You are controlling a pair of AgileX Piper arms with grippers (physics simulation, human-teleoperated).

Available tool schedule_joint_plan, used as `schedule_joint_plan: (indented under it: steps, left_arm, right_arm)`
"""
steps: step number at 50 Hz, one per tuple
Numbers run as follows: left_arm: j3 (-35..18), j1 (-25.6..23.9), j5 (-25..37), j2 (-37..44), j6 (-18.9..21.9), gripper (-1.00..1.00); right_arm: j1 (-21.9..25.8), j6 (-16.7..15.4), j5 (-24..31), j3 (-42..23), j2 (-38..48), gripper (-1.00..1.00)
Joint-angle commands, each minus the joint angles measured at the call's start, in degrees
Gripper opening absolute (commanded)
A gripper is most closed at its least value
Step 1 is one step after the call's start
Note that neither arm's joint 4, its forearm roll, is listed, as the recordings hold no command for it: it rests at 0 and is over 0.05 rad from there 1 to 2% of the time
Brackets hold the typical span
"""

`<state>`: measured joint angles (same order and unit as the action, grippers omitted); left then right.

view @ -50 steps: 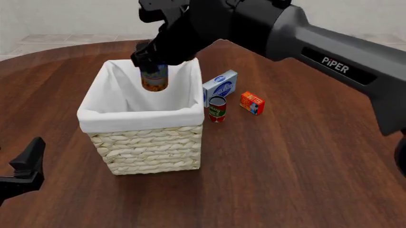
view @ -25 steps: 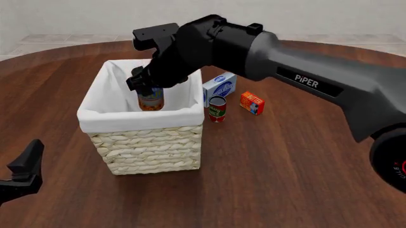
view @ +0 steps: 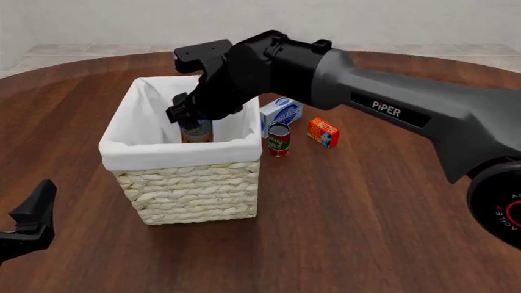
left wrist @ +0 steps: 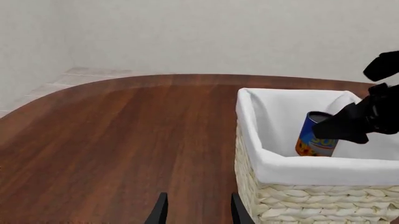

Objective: Pick up the alphabet soup and put it in the basket.

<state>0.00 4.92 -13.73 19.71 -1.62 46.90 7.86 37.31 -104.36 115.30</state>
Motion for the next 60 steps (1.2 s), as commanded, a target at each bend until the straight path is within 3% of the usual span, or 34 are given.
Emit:
schedule_joint_plan:
  steps: [1,2,3,15,16,19,20,39,60]
  left_arm:
    - [0.0,-0.1,-0.8,1.0,0.1,1.0]
    - [0.0,0.0,-1.2,1.3,0.1,1.0]
    - [0.0,-0.1,-1.6,1.8,0.1,1.0]
    - [0.0,0.0,-1.7,1.9,0.0,1.0]
    - [0.0,0.0,-2.2,2.5,0.1,1.0]
    - [0.0,-0.1,-2.3,2.5,0.1,1.0]
    - [0.0,-0.1,-2.2,2.5,0.1,1.0]
    - [0.0,-0.2,-3.3,3.6,0.1,1.0]
    - [0.0,-0.7,-3.0,3.2,0.2,1.0]
  right_arm:
    - [-0.8,0.4,-0.6,-0.3,-0.8,-1.0]
    - [-0.8,0.3,-0.6,-0.2,-0.9,-1.0]
    - [-1.0,0.0,-0.6,-0.3,-0.9,1.0]
    - [-2.2,-0.2,-0.2,-0.5,-0.5,1.0]
    - [-2.2,0.1,-0.1,-0.6,-0.7,-1.0]
    - [-2.3,0.0,-0.1,-0.4,-1.0,-1.0]
    - [-2.7,-0.1,-0.1,-0.7,-0.9,1.0]
    - [-2.5,0.1,0.0,-0.2,-1.6,1.0]
    - [-4.8,-1.9,5.9,-3.7,-8.0,1.0]
